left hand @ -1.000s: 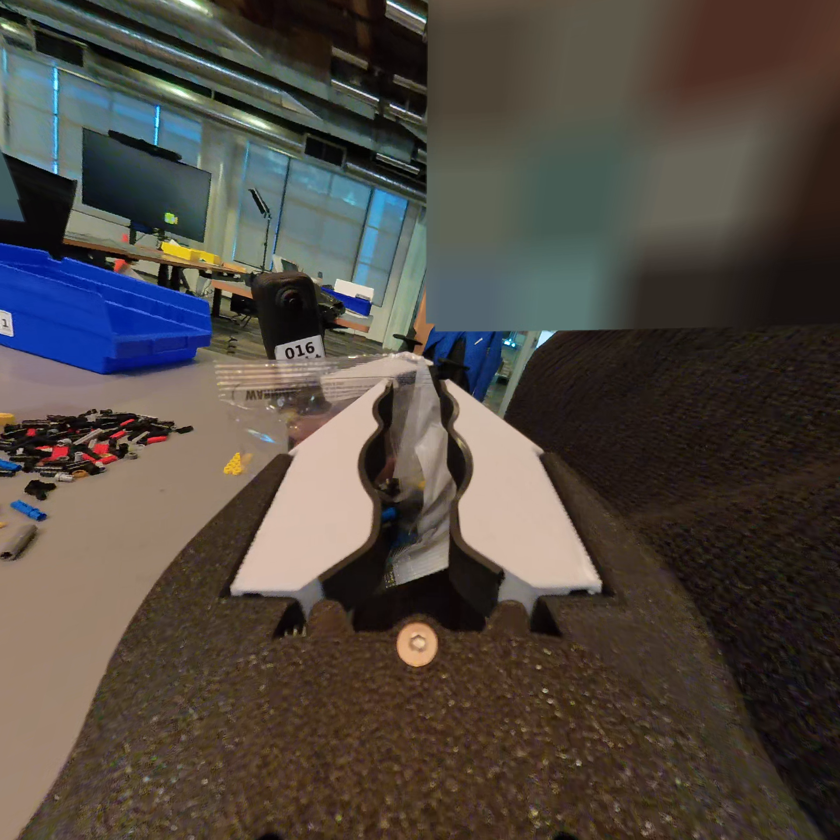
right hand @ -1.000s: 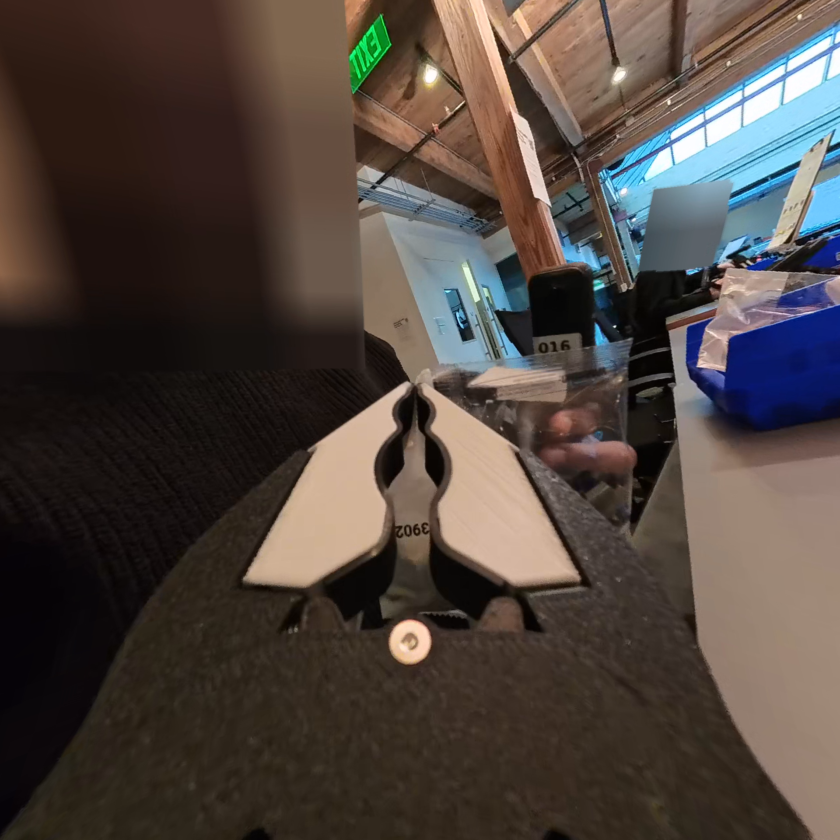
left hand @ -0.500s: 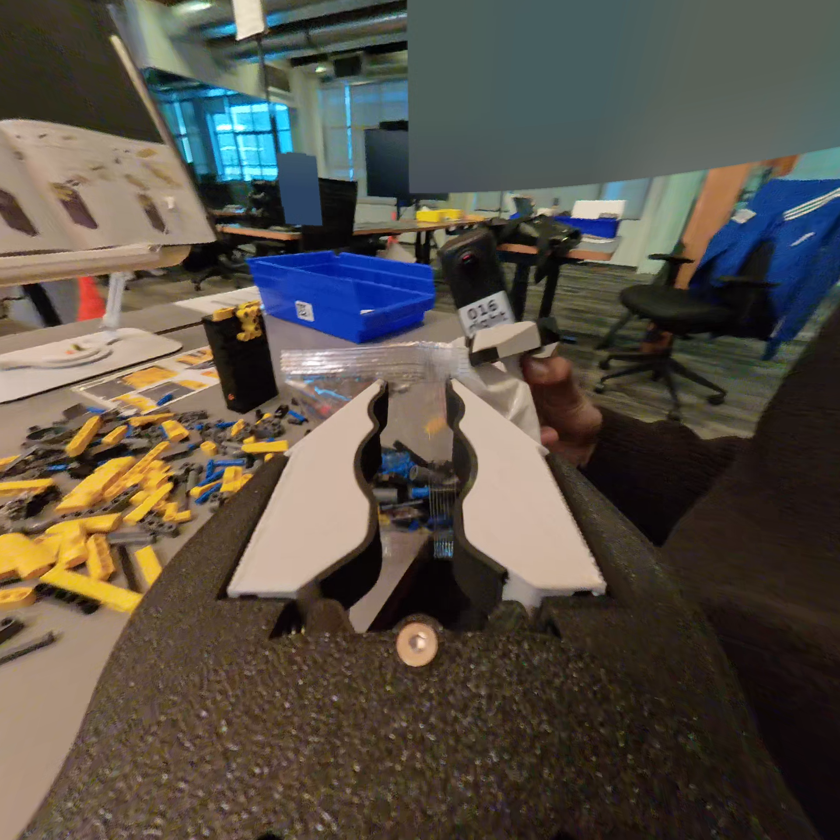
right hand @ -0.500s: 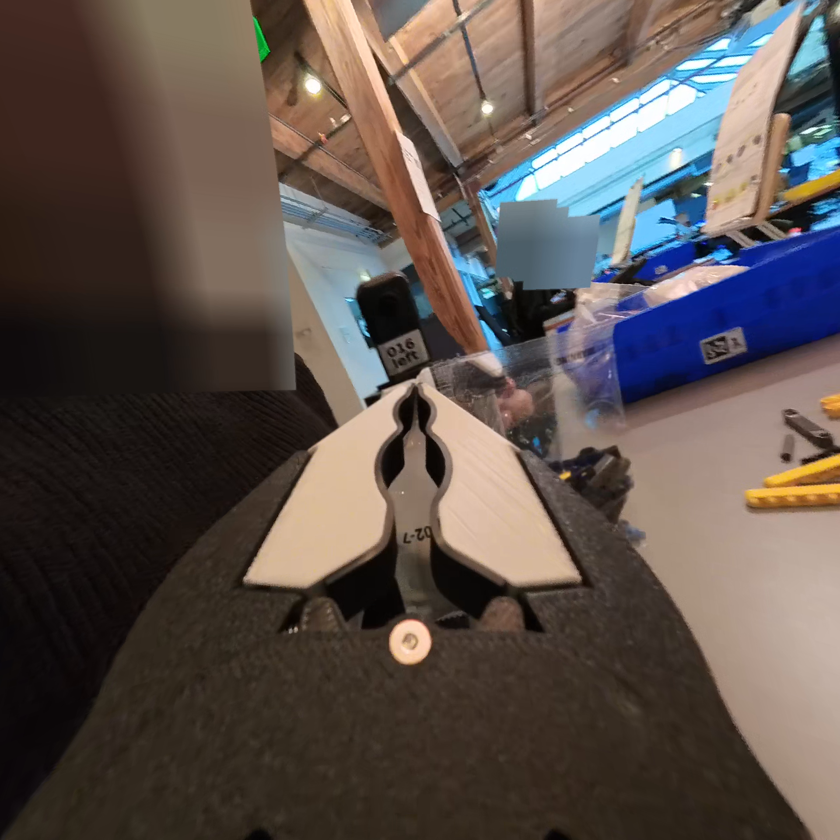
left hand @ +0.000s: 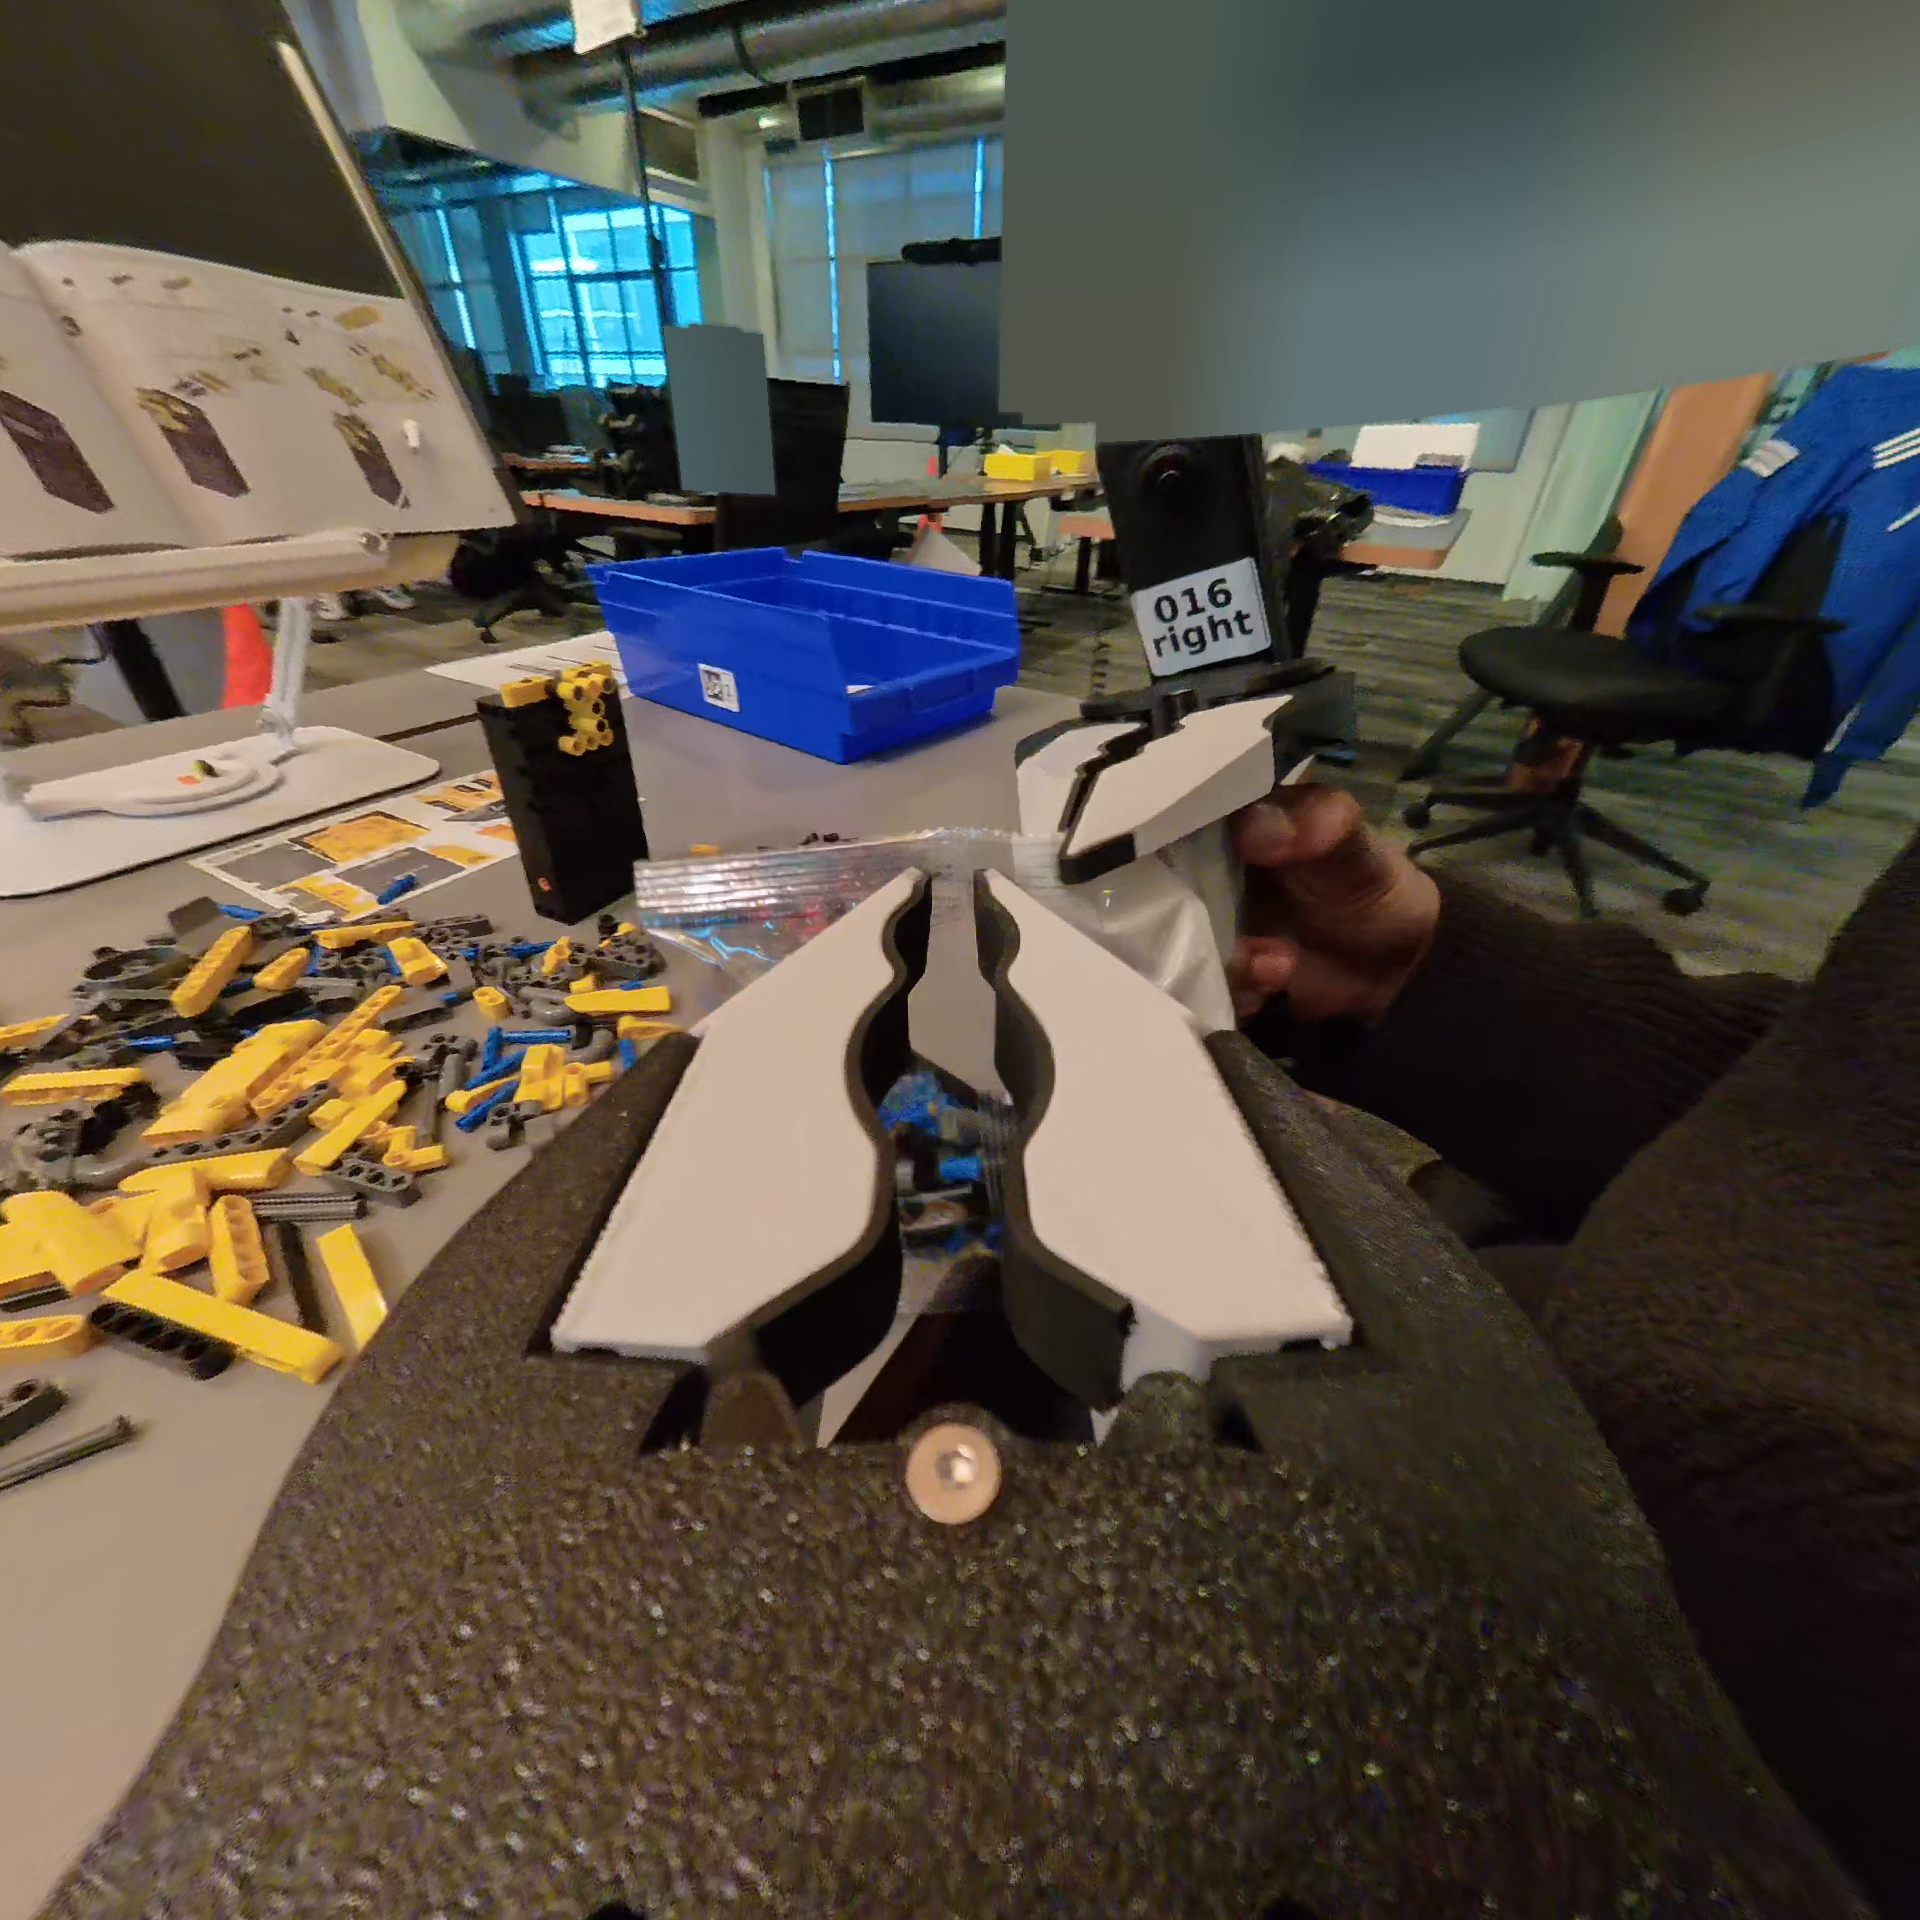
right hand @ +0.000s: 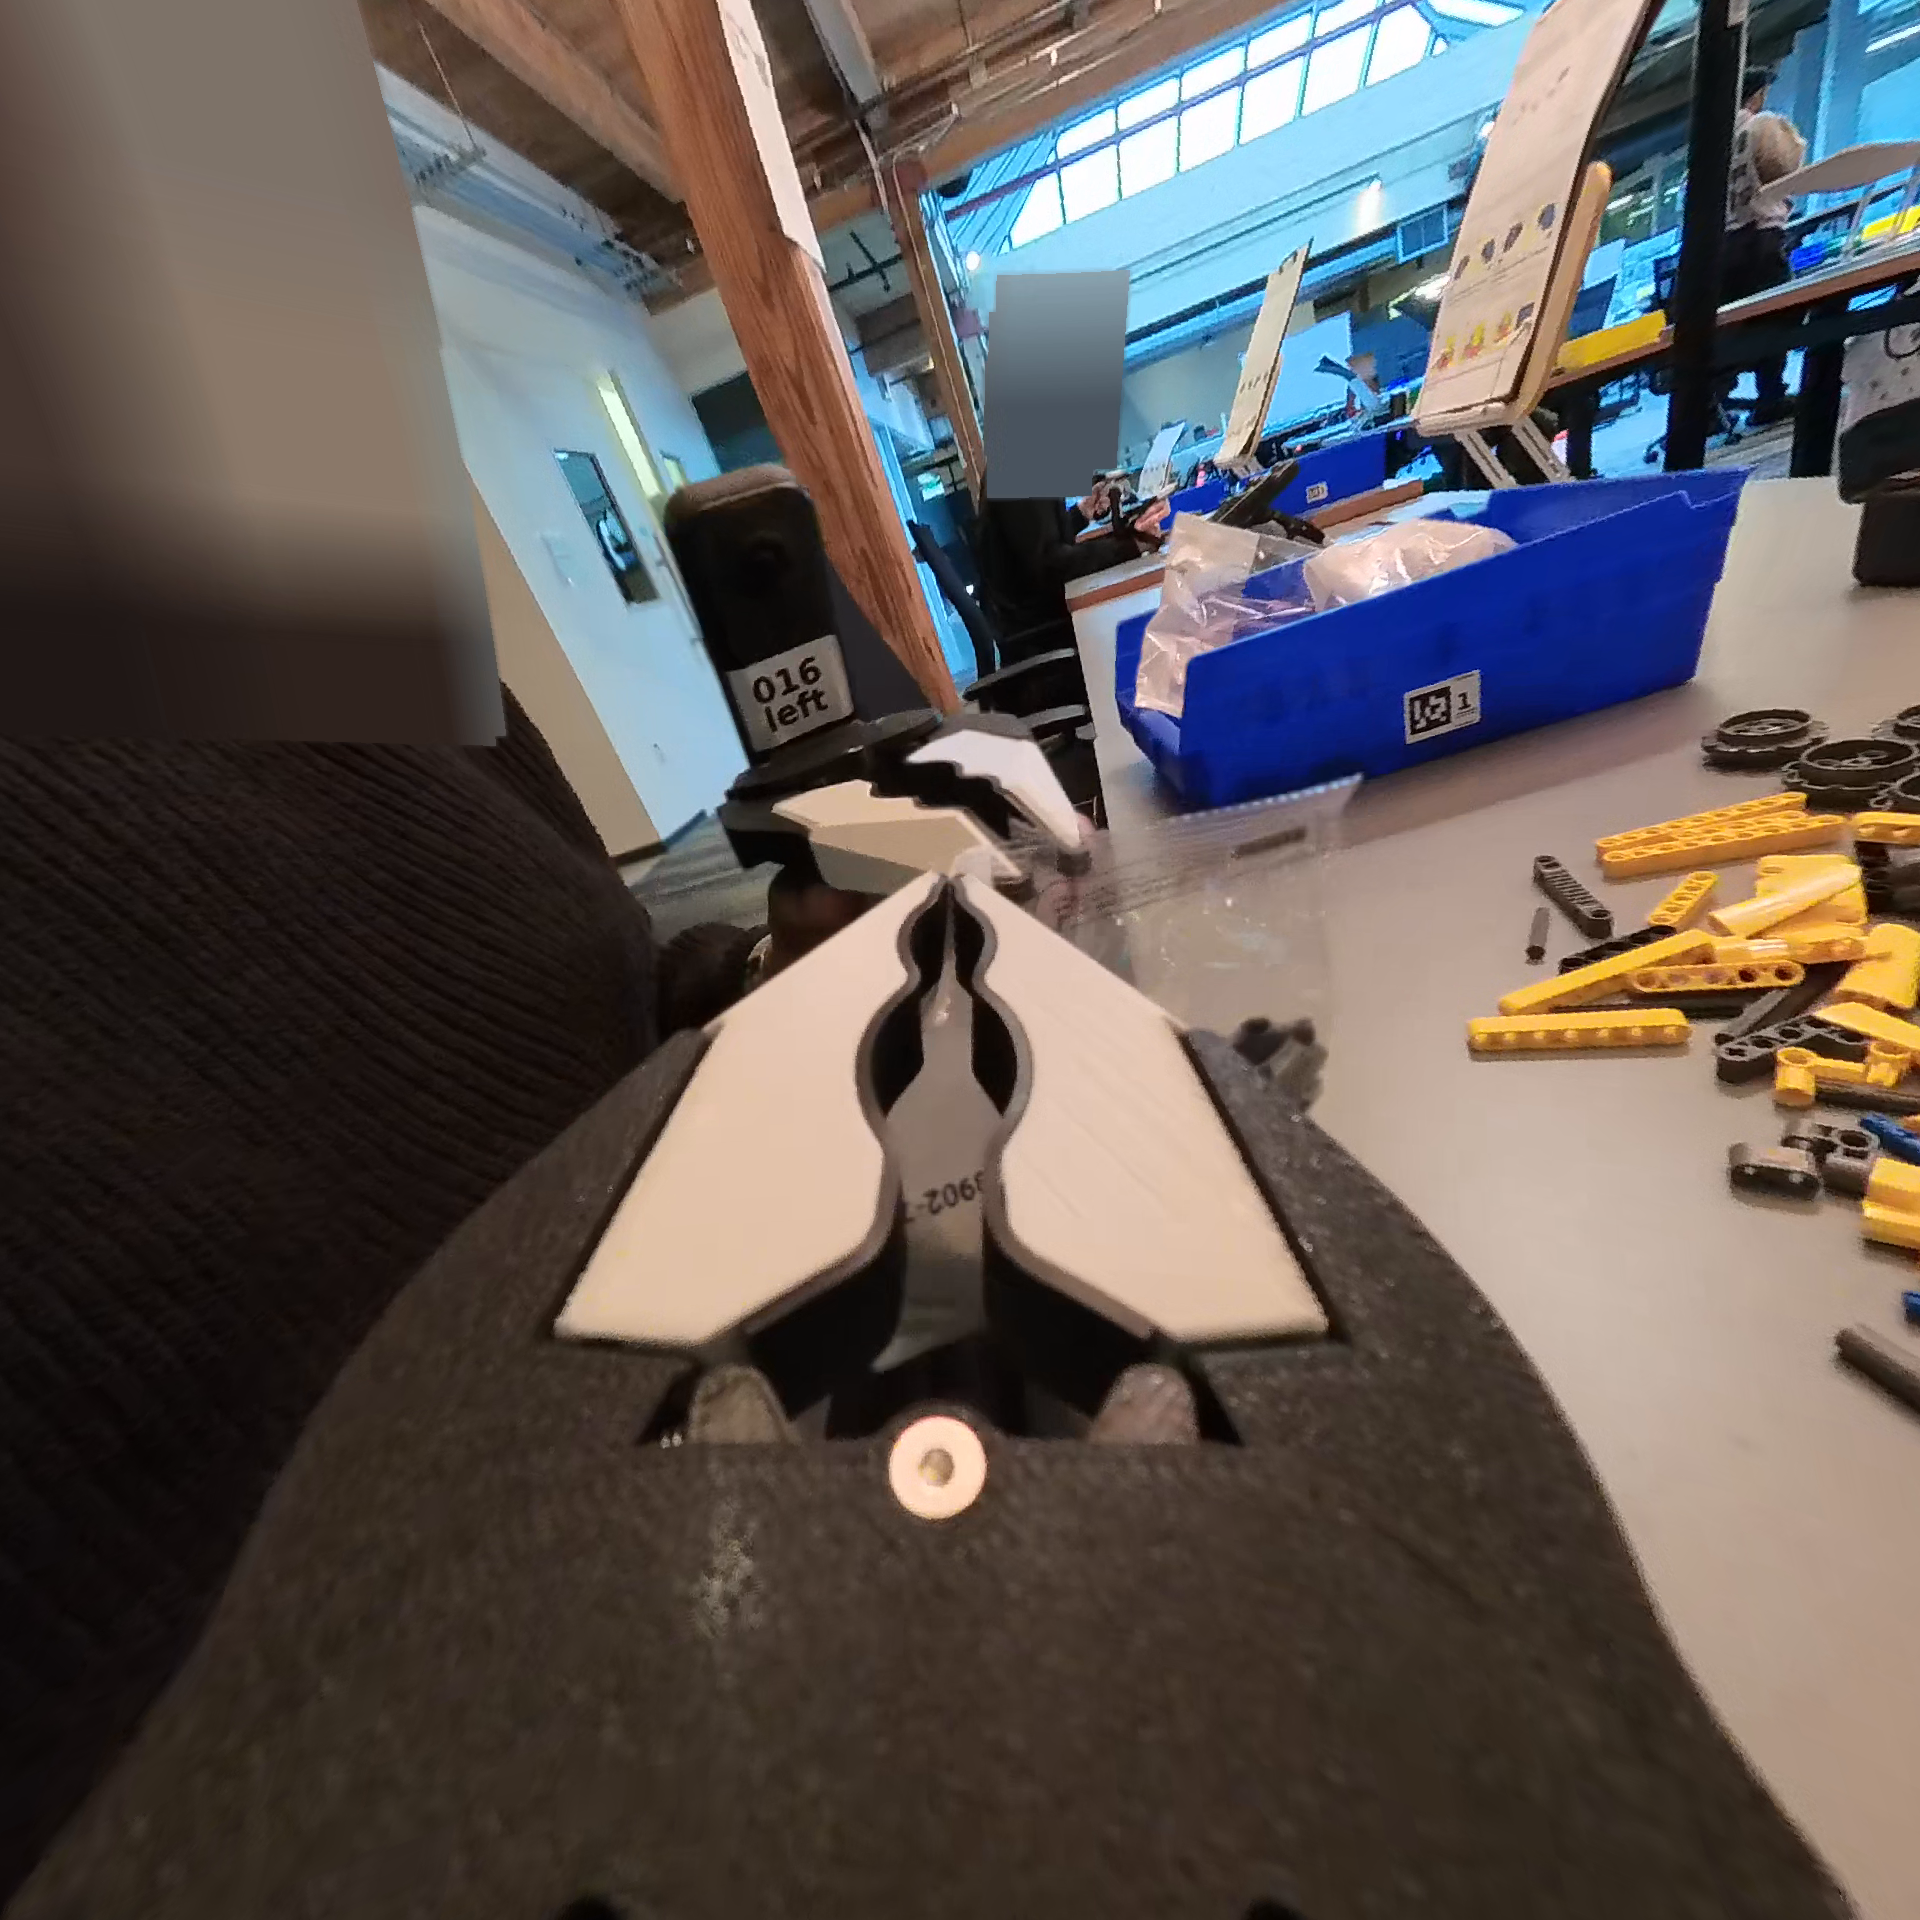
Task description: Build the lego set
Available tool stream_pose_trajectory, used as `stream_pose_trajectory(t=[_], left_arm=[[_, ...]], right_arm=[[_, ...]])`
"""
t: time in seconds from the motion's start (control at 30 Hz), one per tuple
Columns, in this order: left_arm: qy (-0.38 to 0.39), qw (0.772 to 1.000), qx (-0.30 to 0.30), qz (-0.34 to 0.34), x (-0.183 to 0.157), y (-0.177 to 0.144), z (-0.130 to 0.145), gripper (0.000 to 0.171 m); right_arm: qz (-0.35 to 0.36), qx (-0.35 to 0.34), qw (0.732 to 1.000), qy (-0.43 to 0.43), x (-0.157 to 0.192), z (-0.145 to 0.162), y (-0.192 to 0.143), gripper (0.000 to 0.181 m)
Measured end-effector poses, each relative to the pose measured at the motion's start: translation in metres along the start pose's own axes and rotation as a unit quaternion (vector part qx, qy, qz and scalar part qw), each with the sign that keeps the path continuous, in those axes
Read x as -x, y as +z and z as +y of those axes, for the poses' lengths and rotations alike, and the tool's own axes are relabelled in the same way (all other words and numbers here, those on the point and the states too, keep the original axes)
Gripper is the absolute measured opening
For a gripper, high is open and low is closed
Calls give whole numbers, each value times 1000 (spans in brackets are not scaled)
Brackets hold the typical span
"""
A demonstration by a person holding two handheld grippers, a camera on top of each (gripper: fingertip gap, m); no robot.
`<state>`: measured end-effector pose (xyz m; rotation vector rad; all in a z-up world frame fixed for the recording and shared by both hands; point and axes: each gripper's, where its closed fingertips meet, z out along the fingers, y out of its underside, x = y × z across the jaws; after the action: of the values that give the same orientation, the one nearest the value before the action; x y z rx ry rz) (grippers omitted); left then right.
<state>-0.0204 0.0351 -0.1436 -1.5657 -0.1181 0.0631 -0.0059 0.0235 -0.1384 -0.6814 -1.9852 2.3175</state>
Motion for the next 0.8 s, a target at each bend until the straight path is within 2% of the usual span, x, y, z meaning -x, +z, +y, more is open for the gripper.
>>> stream_pose_trajectory(t=[0.1,0.17,0.3,0.33,0.4,0.47,0.57,0.63,0.73,0.8], left_arm=[[-31,999,-2,22,-1,0,0,11],[-43,998,1,39,-5,0,1,0],[-4,1000,9,2,3,1,4,0],[9,1000,12,-12,6,1,5,0],[34,999,18,-39,11,2,7,0],[55,996,22,-61,14,3,8,0],[70,994,26,-82,17,5,10,0],[80,991,26,-102,21,4,11,0],[85,990,23,-110,23,3,10,0],[86,991,23,-100,21,2,11,0]], right_arm=[[1,19,1000,-10,3,3,-1,0],[7,32,999,-17,2,5,-1,0],[37,29,999,-25,-6,3,-3,0],[47,21,998,-23,-10,0,-4,4],[72,8,997,-17,-17,-5,-3,26],[92,6,996,-17,-21,-5,2,40],[143,32,989,-25,-33,2,10,44],[168,32,985,-23,-39,2,11,41],[164,11,986,0,-39,-2,8,13],[162,2,987,16,-42,-2,4,0]])
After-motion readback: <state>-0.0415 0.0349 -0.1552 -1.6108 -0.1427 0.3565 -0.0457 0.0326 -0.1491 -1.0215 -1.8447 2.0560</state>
